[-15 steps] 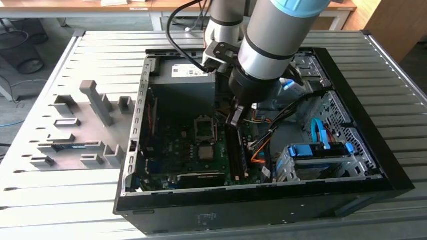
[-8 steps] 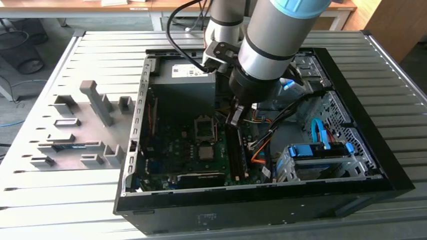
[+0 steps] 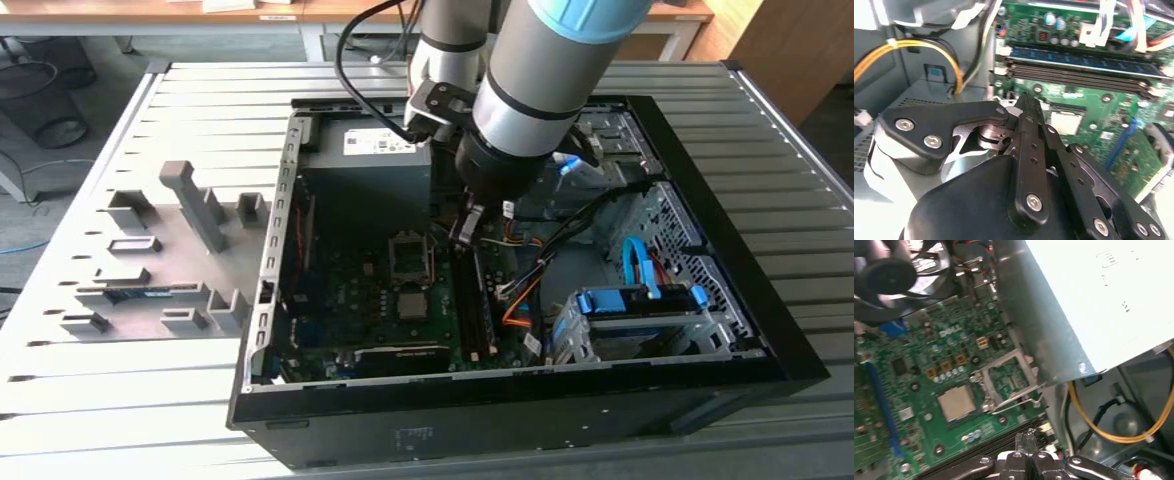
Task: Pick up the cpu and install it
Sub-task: 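Close the cpu cover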
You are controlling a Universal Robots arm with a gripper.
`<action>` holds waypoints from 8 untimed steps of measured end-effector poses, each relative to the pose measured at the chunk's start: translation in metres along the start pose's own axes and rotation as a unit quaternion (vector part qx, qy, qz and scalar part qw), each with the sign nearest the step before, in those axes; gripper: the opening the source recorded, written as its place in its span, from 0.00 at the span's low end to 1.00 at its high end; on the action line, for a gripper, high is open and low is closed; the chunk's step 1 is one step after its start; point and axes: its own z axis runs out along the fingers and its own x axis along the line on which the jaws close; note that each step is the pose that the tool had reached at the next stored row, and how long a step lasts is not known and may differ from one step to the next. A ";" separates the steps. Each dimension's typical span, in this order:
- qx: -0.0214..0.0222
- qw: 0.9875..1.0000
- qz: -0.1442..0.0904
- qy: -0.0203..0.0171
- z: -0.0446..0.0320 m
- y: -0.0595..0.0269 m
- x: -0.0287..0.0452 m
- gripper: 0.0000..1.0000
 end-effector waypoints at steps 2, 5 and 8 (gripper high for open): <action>-0.003 1.000 -0.001 -0.007 0.0021 0.0007 -0.0018 0.10; -0.006 1.000 -0.003 -0.012 0.0066 0.0008 -0.0032 0.10; -0.006 1.000 0.000 -0.013 0.0105 0.0012 -0.0046 0.10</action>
